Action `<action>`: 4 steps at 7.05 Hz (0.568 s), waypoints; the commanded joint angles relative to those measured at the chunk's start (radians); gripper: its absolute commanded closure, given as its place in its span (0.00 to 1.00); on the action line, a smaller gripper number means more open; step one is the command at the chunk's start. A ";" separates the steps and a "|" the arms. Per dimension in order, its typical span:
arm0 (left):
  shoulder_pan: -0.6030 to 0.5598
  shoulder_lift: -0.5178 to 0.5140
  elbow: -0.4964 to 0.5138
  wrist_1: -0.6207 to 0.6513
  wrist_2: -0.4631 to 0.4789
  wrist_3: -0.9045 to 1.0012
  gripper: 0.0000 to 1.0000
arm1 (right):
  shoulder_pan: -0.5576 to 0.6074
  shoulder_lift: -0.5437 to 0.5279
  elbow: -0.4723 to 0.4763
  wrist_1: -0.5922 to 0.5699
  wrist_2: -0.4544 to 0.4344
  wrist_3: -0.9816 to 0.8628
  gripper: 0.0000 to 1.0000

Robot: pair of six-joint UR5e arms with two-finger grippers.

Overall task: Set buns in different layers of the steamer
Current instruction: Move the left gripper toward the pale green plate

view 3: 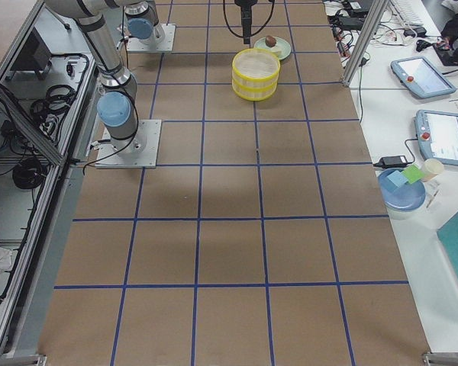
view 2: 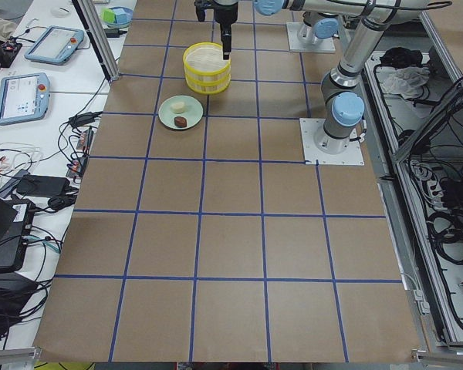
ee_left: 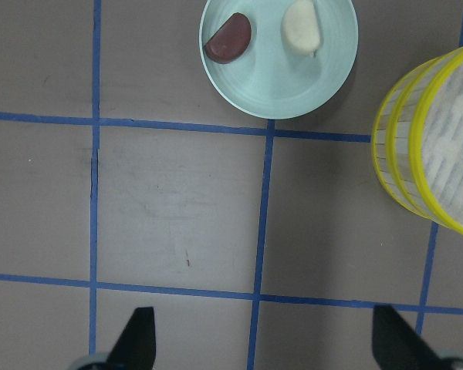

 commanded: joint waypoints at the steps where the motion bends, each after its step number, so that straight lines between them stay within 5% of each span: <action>1: 0.001 0.000 0.000 0.001 0.000 0.000 0.00 | 0.001 -0.001 -0.001 0.001 -0.003 0.000 0.00; 4: 0.013 -0.001 -0.009 0.003 0.002 0.000 0.00 | 0.001 -0.001 0.001 0.000 0.004 0.002 0.00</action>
